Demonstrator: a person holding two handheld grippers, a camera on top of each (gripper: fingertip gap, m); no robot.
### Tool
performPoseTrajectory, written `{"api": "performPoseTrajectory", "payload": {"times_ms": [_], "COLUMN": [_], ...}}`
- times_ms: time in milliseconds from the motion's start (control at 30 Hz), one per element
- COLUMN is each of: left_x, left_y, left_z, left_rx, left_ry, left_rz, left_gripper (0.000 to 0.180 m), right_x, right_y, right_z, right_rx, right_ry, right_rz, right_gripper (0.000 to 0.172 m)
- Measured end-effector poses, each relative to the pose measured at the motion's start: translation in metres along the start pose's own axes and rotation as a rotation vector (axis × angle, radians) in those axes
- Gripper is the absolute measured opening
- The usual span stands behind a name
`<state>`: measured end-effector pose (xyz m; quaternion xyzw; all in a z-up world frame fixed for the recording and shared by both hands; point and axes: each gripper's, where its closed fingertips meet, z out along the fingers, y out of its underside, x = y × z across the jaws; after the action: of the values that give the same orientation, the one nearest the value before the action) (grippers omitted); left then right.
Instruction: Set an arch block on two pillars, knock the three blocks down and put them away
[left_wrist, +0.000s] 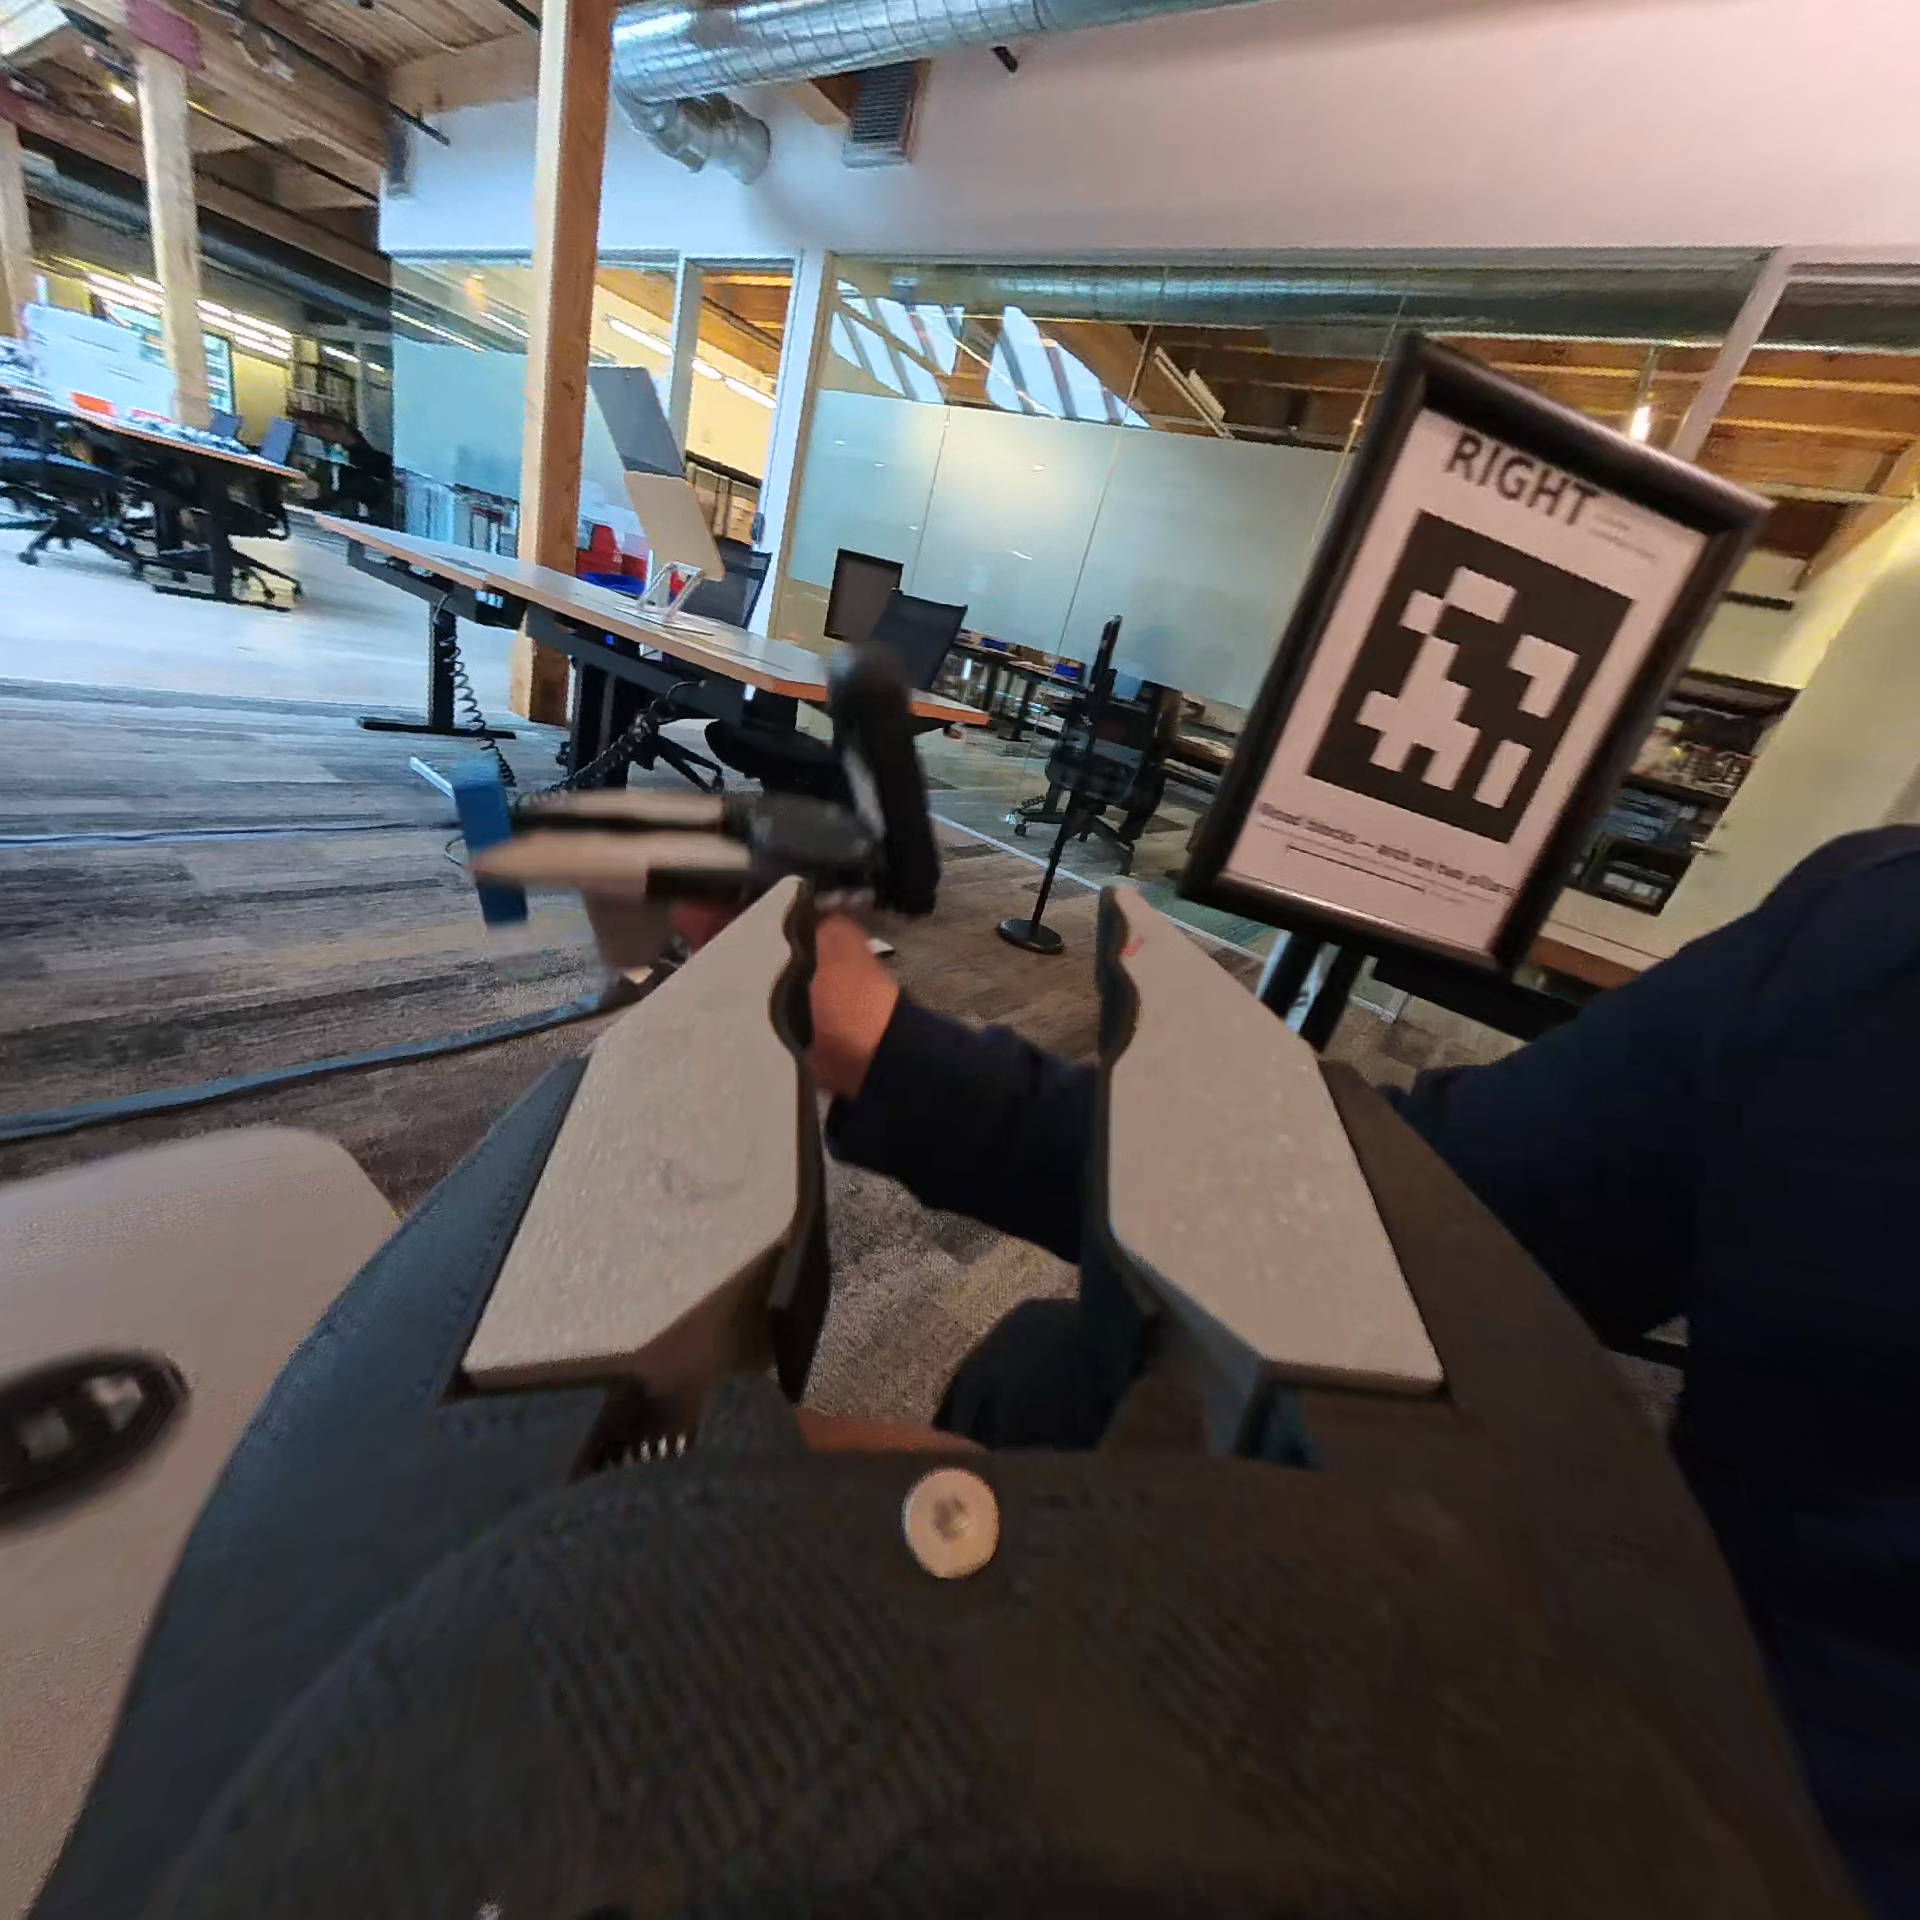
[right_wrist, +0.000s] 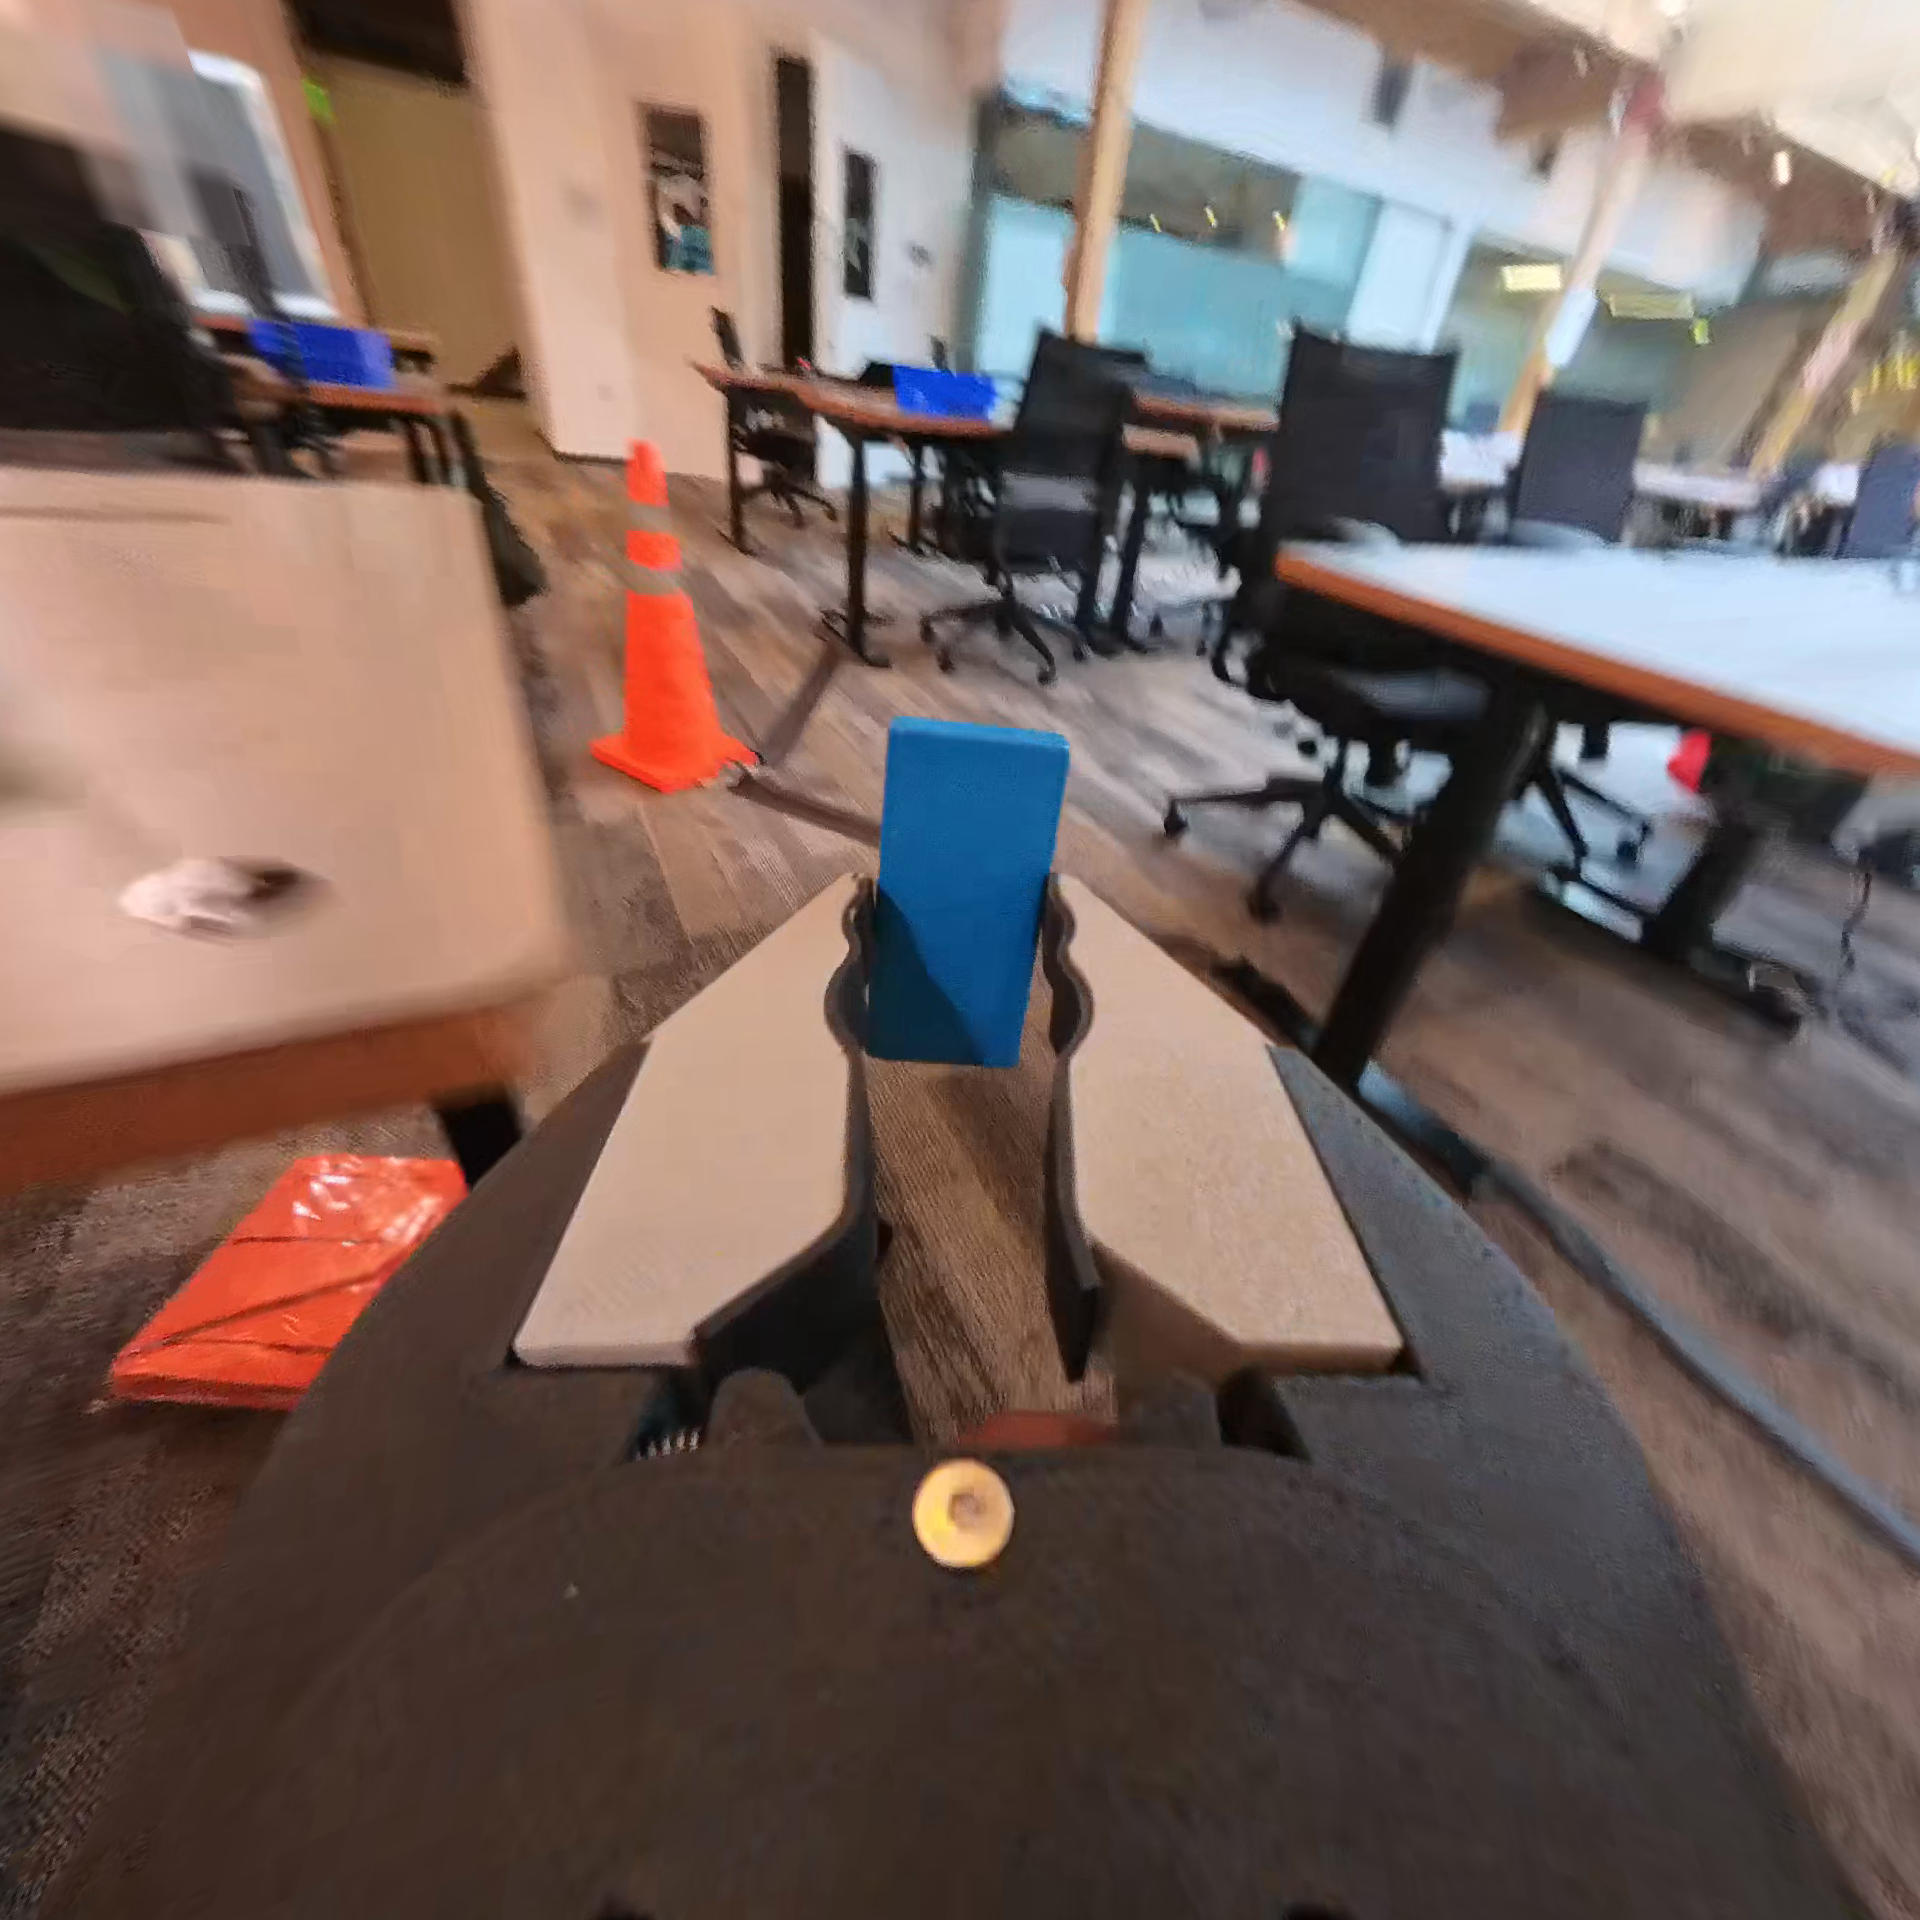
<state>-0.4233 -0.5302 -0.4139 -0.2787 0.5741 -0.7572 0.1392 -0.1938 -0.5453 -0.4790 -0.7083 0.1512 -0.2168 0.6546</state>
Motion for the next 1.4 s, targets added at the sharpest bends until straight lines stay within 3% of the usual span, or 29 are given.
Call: {"api": "performPoseTrajectory", "payload": {"times_ms": [133, 300, 400, 500, 567, 633, 700, 733, 833, 933, 1033, 1167, 1267, 1300, 1333, 1400], "left_x": [0.070, 0.141, 0.175, 0.191, 0.199, 0.201, 0.208, 0.216, 0.228, 0.226, 0.220, 0.220, 0.223, 0.223, 0.222, 0.221], "left_y": [0.010, 0.018, 0.023, 0.019, 0.019, 0.018, 0.013, 0.009, 0.004, 0.007, 0.013, 0.013, 0.009, 0.009, 0.010, 0.012], "left_z": [-0.059, -0.157, -0.219, -0.285, -0.330, -0.387, -0.442, -0.457, -0.489, -0.500, -0.497, -0.497, -0.499, -0.500, -0.500, -0.499], "left_rx": [-0.005, -0.041, -0.064, -0.052, -0.065, -0.087, -0.054, -0.008, 0.064, 0.033, -0.036, -0.049, -0.009, -0.005, -0.008, -0.021], "left_ry": [-0.060, -0.250, -0.387, -0.608, -0.787, -1.059, -1.303, -1.345, -1.448, -1.510, -1.525, -1.540, -1.542, -1.542, -1.539, -1.532], "left_rz": [0.006, 0.054, 0.086, 0.088, 0.124, 0.170, 0.166, 0.159, 0.141, 0.131, 0.128, 0.146, 0.156, 0.149, 0.139, 0.127], "left_gripper": [0.054, 0.059, 0.059, 0.059, 0.059, 0.058, 0.059, 0.061, 0.052, 0.055, 0.055, 0.058, 0.057, 0.057, 0.057, 0.058], "right_x": [-0.130, -0.304, -0.404, -0.471, -0.495, -0.505, -0.504, -0.503, -0.506, -0.577, -0.663, -0.726, -0.749, -0.758, -0.766, -0.769], "right_y": [-0.114, -0.171, -0.164, -0.128, -0.096, -0.075, -0.087, -0.102, -0.161, -0.191, -0.150, -0.073, -0.030, -0.029, -0.035, -0.046], "right_z": [-0.025, -0.008, 0.020, 0.060, 0.082, 0.093, 0.094, 0.093, 0.076, 0.034, 0.024, 0.072, 0.085, 0.085, 0.081, 0.075], "right_rx": [0.120, 0.080, -0.067, -0.245, -0.360, -0.454, -0.426, -0.384, -0.199, -0.087, -0.217, -0.377, -0.534, -0.533, -0.506, -0.472], "right_ry": [-0.167, -0.510, -0.679, -0.713, -0.687, -0.644, -0.599, -0.570, -0.508, -0.769, -0.972, -0.903, -0.945, -0.991, -1.051, -1.097], "right_rz": [-0.034, -0.039, -0.092, -0.189, -0.270, -0.319, -0.338, -0.340, -0.366, -0.291, -0.324, -0.509, -0.592, -0.570, -0.541, -0.530], "right_gripper": [0.029, 0.029, 0.030, 0.030, 0.030, 0.030, 0.033, 0.037, 0.040, 0.037, 0.047, 0.059, 0.063, 0.044, 0.007, 0.000]}}
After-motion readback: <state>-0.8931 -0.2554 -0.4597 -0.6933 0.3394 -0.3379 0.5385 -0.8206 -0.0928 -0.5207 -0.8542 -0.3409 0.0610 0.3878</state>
